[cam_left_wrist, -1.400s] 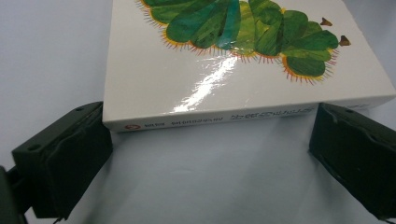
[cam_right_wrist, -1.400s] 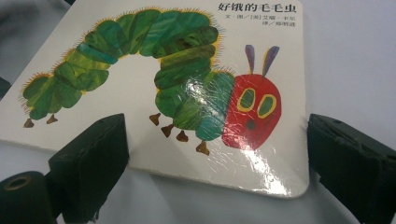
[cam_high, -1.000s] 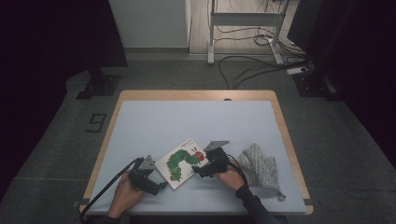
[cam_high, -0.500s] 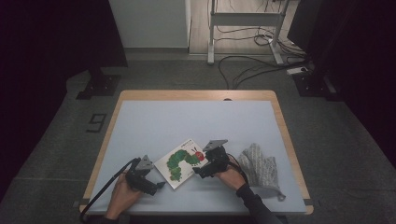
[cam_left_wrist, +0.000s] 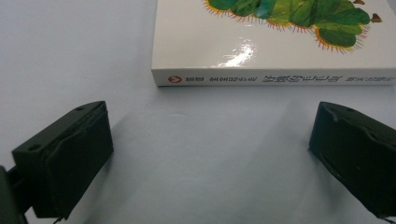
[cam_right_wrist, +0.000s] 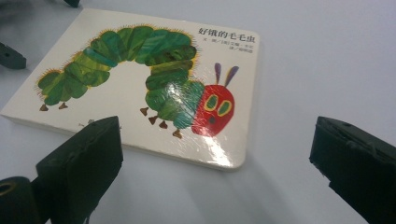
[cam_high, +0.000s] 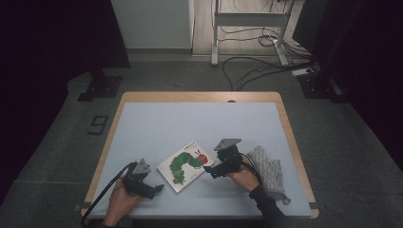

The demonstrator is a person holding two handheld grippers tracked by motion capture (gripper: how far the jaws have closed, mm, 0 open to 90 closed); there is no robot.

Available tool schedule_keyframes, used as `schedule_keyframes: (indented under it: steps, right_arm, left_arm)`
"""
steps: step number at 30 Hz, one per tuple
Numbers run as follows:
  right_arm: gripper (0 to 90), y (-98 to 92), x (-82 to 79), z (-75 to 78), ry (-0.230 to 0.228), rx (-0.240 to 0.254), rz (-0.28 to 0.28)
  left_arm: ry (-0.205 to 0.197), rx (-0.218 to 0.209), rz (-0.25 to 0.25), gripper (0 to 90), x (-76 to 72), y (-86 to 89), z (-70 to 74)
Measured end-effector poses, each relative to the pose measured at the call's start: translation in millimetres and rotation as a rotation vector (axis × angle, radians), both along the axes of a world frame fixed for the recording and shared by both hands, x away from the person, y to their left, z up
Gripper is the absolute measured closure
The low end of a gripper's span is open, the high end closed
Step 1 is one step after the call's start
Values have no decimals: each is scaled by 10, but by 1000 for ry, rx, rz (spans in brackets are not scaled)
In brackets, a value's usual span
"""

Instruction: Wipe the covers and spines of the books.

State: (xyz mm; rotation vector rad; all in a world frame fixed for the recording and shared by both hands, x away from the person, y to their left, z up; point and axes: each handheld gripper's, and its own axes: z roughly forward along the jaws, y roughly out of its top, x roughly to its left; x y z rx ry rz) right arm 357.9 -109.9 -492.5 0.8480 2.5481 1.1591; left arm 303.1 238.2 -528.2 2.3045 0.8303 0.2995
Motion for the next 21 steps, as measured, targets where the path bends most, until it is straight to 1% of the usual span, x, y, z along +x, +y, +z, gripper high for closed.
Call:
schedule_keyframes:
  steps: [9,13,18,21]
  right_arm:
    - [14,-155,-29,116,-20,-9,-16]
    - [11,-244,-45,166,-31,-25,-28]
    - [11,-380,-69,229,-45,-41,-57]
    - [11,-495,-89,273,-60,-58,-78]
  left_arm:
    - [-1,-2,1,0,-1,1,-4]
    - [-1,-3,2,0,-1,1,-4]
    - [0,-3,2,0,-1,1,-5]
    - [0,-1,0,0,1,3,-4]
